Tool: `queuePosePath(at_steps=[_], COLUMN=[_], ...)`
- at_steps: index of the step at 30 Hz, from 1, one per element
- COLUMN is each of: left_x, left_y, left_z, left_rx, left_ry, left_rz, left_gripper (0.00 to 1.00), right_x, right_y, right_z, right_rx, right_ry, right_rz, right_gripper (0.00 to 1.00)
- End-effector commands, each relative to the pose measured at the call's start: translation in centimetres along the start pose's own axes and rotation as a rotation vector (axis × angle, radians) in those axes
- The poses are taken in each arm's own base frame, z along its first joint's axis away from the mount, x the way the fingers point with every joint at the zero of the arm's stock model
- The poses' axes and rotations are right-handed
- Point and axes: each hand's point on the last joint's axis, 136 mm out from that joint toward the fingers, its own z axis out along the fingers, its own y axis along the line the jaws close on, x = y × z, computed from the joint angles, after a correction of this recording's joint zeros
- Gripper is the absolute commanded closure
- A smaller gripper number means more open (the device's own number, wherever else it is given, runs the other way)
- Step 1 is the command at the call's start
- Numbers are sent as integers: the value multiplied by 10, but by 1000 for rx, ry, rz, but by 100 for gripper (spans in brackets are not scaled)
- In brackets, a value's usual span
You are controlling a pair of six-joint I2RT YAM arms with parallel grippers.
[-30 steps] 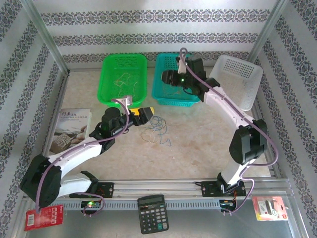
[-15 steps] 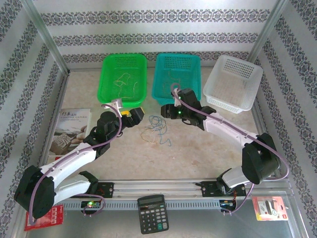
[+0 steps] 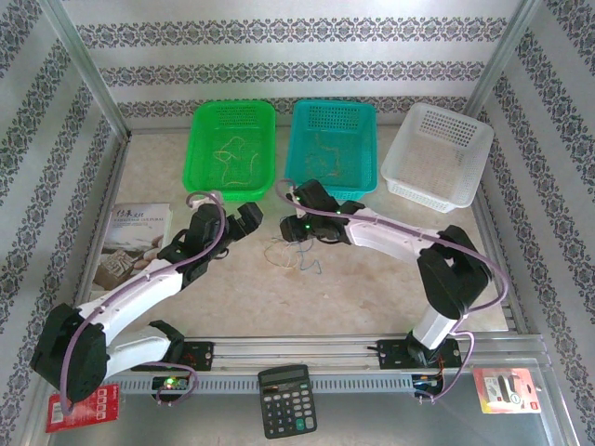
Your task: Untangle the cables
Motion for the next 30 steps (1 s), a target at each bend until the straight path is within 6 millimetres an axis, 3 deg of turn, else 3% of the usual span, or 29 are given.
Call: queuePosePath(at_steps=[1,7,16,30], left_x=[-10,-20,-25,-28], left_y=[28,53,65,58], left_z=[-13,-27,-35,-33], left_rx=[-114,-174,-188,-150], left_ry=[-55,-120,-146,-144], left_rz=[-118,-213,-244,-247], left_gripper=[0,0,0,0], right_x=[-4,-6,-3,11], right_y=[5,21,28,6], right_z=[10,39,72,93], right_rx=[23,7,76,208], right_ry=[33,95,180,254], right_rz=[-57,-87,-145,-165], right_gripper=[59,61,63,64])
